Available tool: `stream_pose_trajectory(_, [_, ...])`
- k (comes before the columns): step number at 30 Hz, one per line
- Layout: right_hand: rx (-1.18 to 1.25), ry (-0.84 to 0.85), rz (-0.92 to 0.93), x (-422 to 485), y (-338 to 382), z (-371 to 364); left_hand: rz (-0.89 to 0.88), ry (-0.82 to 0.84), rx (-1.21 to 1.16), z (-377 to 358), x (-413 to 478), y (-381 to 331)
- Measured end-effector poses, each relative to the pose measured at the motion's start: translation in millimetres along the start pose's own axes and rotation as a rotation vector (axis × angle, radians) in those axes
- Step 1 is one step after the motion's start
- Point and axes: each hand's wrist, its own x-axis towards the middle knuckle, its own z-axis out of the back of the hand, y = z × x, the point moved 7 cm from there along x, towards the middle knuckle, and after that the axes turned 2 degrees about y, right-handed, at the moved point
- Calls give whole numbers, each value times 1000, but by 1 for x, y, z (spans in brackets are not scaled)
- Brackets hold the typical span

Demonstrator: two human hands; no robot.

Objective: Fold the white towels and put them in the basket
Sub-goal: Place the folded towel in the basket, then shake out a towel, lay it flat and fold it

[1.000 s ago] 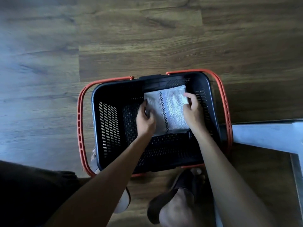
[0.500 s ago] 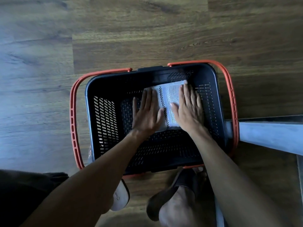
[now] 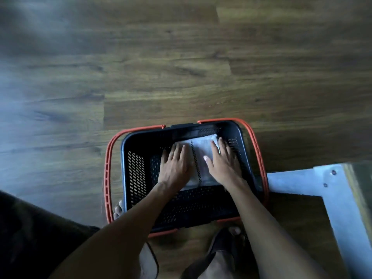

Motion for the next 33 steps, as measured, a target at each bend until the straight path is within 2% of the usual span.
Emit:
stream_pose_trajectory(3, [63, -14, -55, -27, 8, 44, -49, -72, 56, 52, -17, -12])
stream_pose_trajectory(11, [100, -241, -96, -135, 21, 180, -248, -289, 145, 204, -65, -70])
stream_pose_trajectory(17, [243, -352, -162, -224, 11, 250, -395, -372, 169, 277, -121, -127])
stream_pose_trajectory(23, [143, -480, -353, -311, -28, 290, -566, -397, 216, 313, -163, -200])
stream_pose_trajectory(33, [108, -526, -617, -446, -102, 294, -871, -321, 245, 290, -224, -337])
